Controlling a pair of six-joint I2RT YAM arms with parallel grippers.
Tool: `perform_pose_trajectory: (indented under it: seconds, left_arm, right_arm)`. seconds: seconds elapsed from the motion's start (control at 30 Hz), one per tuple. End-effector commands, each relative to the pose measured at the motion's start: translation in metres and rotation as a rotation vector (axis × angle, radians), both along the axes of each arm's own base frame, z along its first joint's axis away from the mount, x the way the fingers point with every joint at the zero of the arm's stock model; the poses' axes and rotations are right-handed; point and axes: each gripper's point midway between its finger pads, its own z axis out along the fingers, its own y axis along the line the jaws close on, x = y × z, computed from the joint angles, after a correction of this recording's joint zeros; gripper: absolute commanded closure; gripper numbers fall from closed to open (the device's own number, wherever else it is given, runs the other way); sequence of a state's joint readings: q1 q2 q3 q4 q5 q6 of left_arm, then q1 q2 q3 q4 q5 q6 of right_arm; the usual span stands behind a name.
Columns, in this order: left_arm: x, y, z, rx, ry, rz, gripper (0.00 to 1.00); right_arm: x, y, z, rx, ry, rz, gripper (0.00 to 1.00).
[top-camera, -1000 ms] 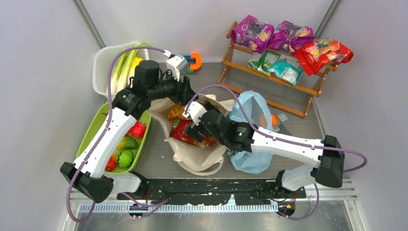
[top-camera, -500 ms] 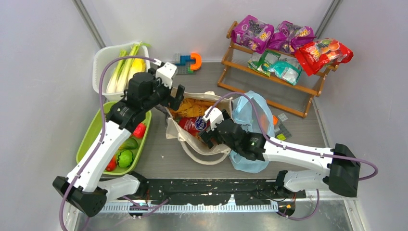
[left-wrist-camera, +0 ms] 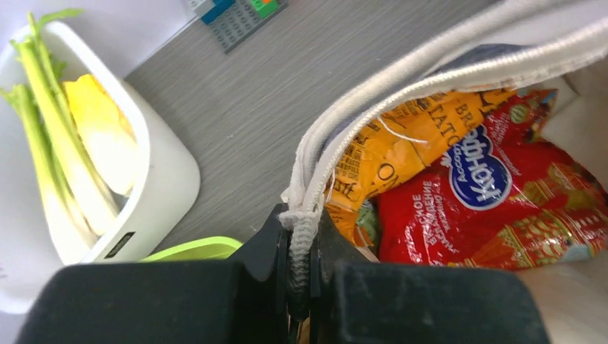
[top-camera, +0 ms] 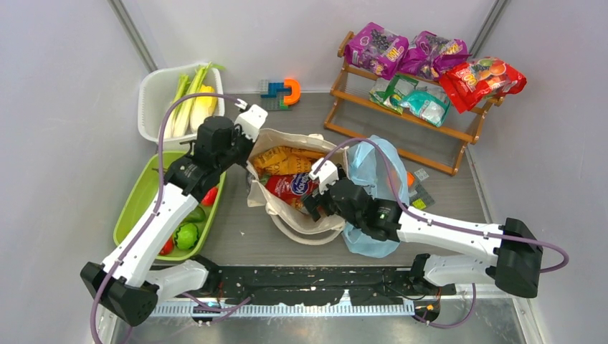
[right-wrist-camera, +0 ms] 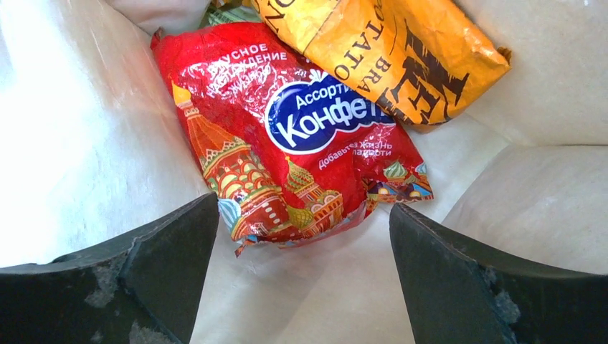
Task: Untie the knot of the grocery bags and take out the mixed food
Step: Pick up the potato chip from the takeout bag.
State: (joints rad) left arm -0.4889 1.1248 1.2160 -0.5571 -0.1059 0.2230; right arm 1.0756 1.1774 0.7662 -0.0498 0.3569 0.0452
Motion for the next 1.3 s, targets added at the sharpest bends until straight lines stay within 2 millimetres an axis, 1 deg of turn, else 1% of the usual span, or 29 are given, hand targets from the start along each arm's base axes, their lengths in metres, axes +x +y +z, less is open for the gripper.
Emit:
perform_pose_trajectory:
  seconds: [0.0,0.03,0.07,0.1,0.13,0.17,0.2,0.23,0.27,0.3,0.4,0.47,0.5,0.53,0.57,0.6,0.63,0.67,0.7,0.77,0.87,0.9,1.0,1.07,1.13,1.17,1.2,1.23,1.27]
  left_arm:
    - [-0.024,-0.026,0.024,-0.122,-0.086,-0.189,1.0]
    - [-0.035,-0.033,0.034,-0.166,-0.132,-0.25,1.0]
    - [-0.045,-0.039,0.039,-0.197,-0.159,-0.308,1.0]
    - [-0.054,-0.045,0.04,-0.227,-0.175,-0.363,1.0]
    - [-0.063,-0.05,0.042,-0.253,-0.191,-0.405,1.0]
    - [-0.07,-0.053,0.039,-0.268,-0.192,-0.437,1.0]
    - [-0.074,-0.056,0.039,-0.279,-0.188,-0.464,1.0]
    - [-0.077,-0.058,0.037,-0.282,-0.181,-0.479,1.0]
    - [-0.08,-0.06,0.035,-0.283,-0.169,-0.494,1.0]
    - [-0.081,-0.06,0.033,-0.282,-0.158,-0.502,1.0]
    - [-0.083,-0.066,0.027,-0.288,-0.128,-0.531,1.0]
    - [-0.085,-0.07,0.026,-0.296,-0.11,-0.551,1.0]
    - [-0.085,-0.071,0.024,-0.296,-0.1,-0.562,1.0]
    - [-0.087,-0.072,0.023,-0.298,-0.092,-0.57,1.0]
    - [-0.087,-0.073,0.021,-0.296,-0.081,-0.573,1.0]
    - [-0.087,-0.073,0.019,-0.294,-0.076,-0.575,1.0]
    - [-0.087,-0.073,0.018,-0.292,-0.075,-0.575,1.0]
    - [-0.087,-0.072,0.018,-0.289,-0.077,-0.571,1.0]
    - [-0.086,-0.07,0.018,-0.285,-0.083,-0.562,1.0]
    - [-0.083,-0.066,0.019,-0.276,-0.096,-0.531,1.0]
    - [-0.08,-0.063,0.019,-0.271,-0.105,-0.512,1.0]
    - [-0.08,-0.063,0.02,-0.273,-0.107,-0.511,1.0]
    - [-0.082,-0.064,0.021,-0.282,-0.114,-0.514,1.0]
    - [-0.082,-0.064,0.021,-0.283,-0.116,-0.512,1.0]
    - [-0.081,-0.063,0.021,-0.283,-0.115,-0.506,1.0]
    - [-0.081,-0.063,0.021,-0.282,-0.116,-0.504,1.0]
    - [-0.08,-0.062,0.02,-0.282,-0.117,-0.499,1.0]
    - [-0.079,-0.061,0.02,-0.281,-0.117,-0.491,1.0]
    - [-0.077,-0.06,0.02,-0.279,-0.118,-0.48,1.0]
  right_arm:
    - [0.013,0.001,0.041,0.088,-0.074,-0.037,0.04]
    - [0.017,0.0,0.045,0.086,-0.088,-0.053,0.04]
    - [0.024,0.001,0.053,0.089,-0.102,-0.067,0.04]
    - [0.028,0.001,0.056,0.091,-0.108,-0.078,0.04]
    - [0.037,0.002,0.062,0.093,-0.115,-0.096,0.05]
    - [0.045,0.003,0.069,0.116,-0.13,-0.113,0.04]
    - [0.052,0.008,0.075,0.124,-0.15,-0.115,0.04]
    - [0.059,0.009,0.082,0.119,-0.175,-0.117,0.05]
    - [0.064,0.014,0.082,0.117,-0.187,-0.113,0.05]
    - [0.07,0.016,0.088,0.105,-0.216,-0.104,0.05]
    - [0.08,0.033,0.09,0.082,-0.277,-0.036,0.04]
    - [0.087,0.044,0.079,0.031,-0.305,0.023,0.05]
    - [0.094,0.044,0.072,-0.009,-0.317,0.038,0.05]
    - [0.096,0.048,0.069,-0.015,-0.321,0.069,0.05]
    - [0.104,0.047,0.06,-0.049,-0.32,0.081,0.04]
    - [0.104,0.051,0.054,-0.054,-0.311,0.119,0.05]
    - [0.113,0.049,0.046,-0.076,-0.303,0.125,0.05]
    - [0.113,0.05,0.039,-0.084,-0.283,0.152,0.04]
    - [0.118,0.049,0.032,-0.093,-0.263,0.166,0.05]
    - [0.123,0.044,0.017,-0.124,-0.219,0.174,0.04]
    - [0.125,0.041,-0.003,-0.167,-0.181,0.18,0.0]
    - [0.126,0.041,-0.009,-0.177,-0.17,0.182,0.05]
    - [0.13,0.045,-0.023,-0.203,-0.155,0.194,0.13]
    - [0.132,0.049,-0.028,-0.21,-0.15,0.208,0.18]
    - [0.134,0.053,-0.03,-0.211,-0.149,0.223,0.26]
    - [0.135,0.055,-0.031,-0.211,-0.148,0.227,0.33]
    - [0.137,0.058,-0.031,-0.211,-0.149,0.229,0.38]
    - [0.137,0.058,-0.032,-0.216,-0.142,0.23,0.53]
    - [0.139,0.06,-0.028,-0.209,-0.142,0.227,0.63]
